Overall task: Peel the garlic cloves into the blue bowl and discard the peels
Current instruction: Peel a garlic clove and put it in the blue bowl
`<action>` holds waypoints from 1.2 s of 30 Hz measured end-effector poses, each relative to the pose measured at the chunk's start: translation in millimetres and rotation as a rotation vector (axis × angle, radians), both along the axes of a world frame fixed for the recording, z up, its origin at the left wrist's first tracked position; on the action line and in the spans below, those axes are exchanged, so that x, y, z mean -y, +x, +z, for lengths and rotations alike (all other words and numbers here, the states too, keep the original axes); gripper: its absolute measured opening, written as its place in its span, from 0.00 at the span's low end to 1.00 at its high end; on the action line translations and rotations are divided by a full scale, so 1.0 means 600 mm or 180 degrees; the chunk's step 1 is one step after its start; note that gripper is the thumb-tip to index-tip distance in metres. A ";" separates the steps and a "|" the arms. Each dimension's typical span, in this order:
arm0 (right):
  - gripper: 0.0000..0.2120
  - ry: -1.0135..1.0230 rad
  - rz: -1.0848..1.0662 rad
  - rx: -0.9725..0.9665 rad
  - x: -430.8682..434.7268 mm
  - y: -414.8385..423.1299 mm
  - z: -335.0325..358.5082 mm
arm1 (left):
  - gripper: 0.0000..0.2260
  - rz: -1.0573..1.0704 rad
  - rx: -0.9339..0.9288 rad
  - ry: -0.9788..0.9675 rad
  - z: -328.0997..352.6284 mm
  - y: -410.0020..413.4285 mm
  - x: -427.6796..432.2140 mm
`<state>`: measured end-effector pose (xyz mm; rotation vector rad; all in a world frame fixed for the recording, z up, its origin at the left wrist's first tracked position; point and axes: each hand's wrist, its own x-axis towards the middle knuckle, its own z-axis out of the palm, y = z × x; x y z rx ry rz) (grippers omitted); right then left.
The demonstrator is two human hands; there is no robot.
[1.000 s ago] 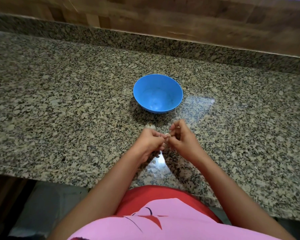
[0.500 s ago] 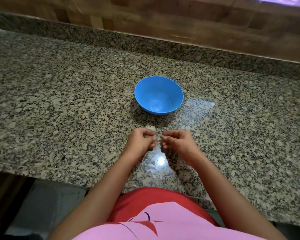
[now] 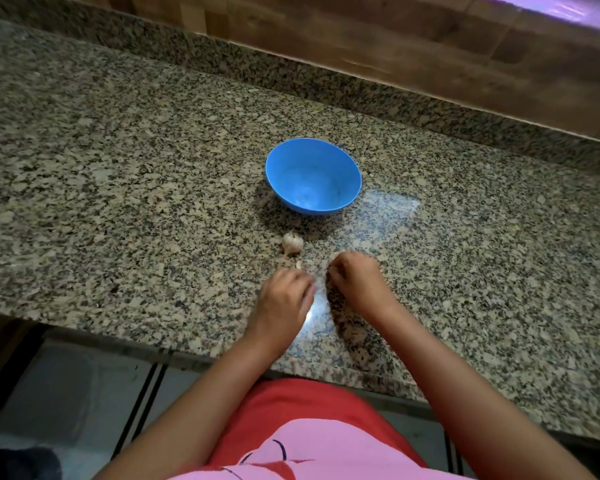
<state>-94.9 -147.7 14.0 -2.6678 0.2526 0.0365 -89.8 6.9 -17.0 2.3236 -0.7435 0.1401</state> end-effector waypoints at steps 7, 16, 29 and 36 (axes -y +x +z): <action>0.05 -0.0656 0.0578 0.0089 -0.003 -0.003 0.009 | 0.21 -0.0257 0.0292 0.0725 -0.020 0.003 0.006; 0.03 0.0000 0.0178 0.0623 -0.002 -0.015 -0.017 | 0.12 -0.0151 -0.0205 0.0038 -0.015 0.005 0.009; 0.07 0.5101 -0.1843 0.0269 -0.015 -0.062 0.023 | 0.03 0.0379 -0.2562 -0.1921 0.042 0.026 0.055; 0.07 0.5157 -0.1940 0.0103 -0.010 -0.061 0.038 | 0.03 0.0053 -0.2365 -0.1415 0.048 0.024 0.061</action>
